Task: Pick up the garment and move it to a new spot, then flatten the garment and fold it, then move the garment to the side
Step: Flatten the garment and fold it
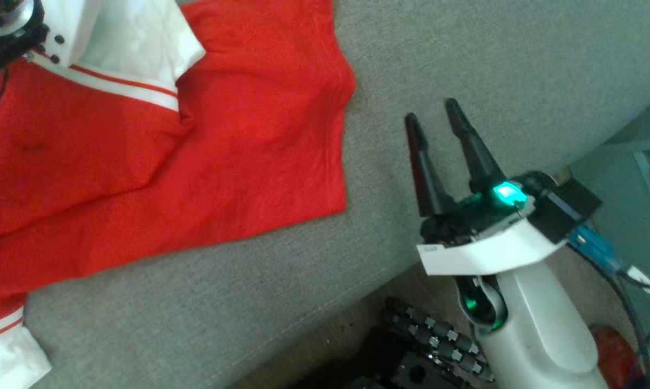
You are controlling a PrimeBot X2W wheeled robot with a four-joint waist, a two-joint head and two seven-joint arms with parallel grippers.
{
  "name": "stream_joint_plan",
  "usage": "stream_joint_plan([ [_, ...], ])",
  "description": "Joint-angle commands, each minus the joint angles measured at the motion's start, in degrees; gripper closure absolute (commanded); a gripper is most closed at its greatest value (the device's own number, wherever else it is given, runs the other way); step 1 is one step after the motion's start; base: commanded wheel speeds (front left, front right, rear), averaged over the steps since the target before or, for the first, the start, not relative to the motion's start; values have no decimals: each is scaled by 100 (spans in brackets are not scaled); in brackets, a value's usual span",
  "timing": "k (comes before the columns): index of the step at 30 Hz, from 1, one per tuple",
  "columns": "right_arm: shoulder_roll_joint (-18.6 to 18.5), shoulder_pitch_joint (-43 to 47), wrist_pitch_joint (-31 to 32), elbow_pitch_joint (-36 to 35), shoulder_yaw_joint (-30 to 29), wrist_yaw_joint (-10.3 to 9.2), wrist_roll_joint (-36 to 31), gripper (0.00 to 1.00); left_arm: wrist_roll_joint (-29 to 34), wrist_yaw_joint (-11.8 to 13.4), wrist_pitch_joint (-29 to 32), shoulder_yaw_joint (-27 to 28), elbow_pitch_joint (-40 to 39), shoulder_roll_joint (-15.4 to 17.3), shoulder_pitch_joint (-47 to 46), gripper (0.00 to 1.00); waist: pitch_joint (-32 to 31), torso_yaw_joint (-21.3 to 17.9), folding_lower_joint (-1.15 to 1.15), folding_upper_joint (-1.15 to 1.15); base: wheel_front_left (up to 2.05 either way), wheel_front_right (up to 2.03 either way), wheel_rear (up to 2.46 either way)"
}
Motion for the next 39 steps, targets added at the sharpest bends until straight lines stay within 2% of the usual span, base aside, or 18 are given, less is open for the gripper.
stream_joint_plan([
  [1,-7,-159,-25,-121,138,20,175,0,135,6,-80,218,-167,170,-228,100,-53,58,0,0,0,0,0],
  [4,-7,-528,-25,305,132,20,515,0,248,6,-295,217,-210,160,-214,100,-152,201,0,0,0,0,0],
  [7,-7,-1073,-23,1091,308,20,858,0,300,6,-503,216,-199,120,-196,100,-262,377,0,0,0,0,0],
  [8,-7,-1073,-23,1091,308,20,858,0,300,6,-503,216,-199,120,-196,100,-262,377,0,0,0,0,0],
  [12,-7,-2003,292,2257,414,20,1189,0,247,6,-728,216,-137,56,-179,100,-392,625,0,0,0,0,0],
  [17,-7,-2937,631,3340,515,20,1452,0,185,6,-839,216,-123,69,-166,100,-459,838,0,0,0,0,0],
  [22,-7,-3396,766,4049,800,20,1804,0,162,6,-892,216,-106,74,-95,100,-491,984,0,0,0,0,0],
  [27,-7,-3686,626,4573,1009,20,1966,0,180,6,-887,215,-81,30,-34,100,-526,1040,0,0,0,0,0],
  [33,-7,-3910,496,4966,1232,20,2205,0,205,6,-899,215,-35,-32,76,100,-629,1054,0,0,0,0,0],
  [35,-7,-3952,504,5031,1338,20,2306,20,203,6,-902,215,-18,-42,104,100,-658,1053,0,0,0,0,0],
  [37,-7,-4002,479,5121,1445,20,2351,51,200,6,-903,215,-5,-52,136,100,-690,1055,0,0,0,0,0],
  [39,-7,-4031,459,5164,1532,20,2440,66,194,6,-899,215,2,-50,170,100,-714,1057,0,0,0,0,0],
])
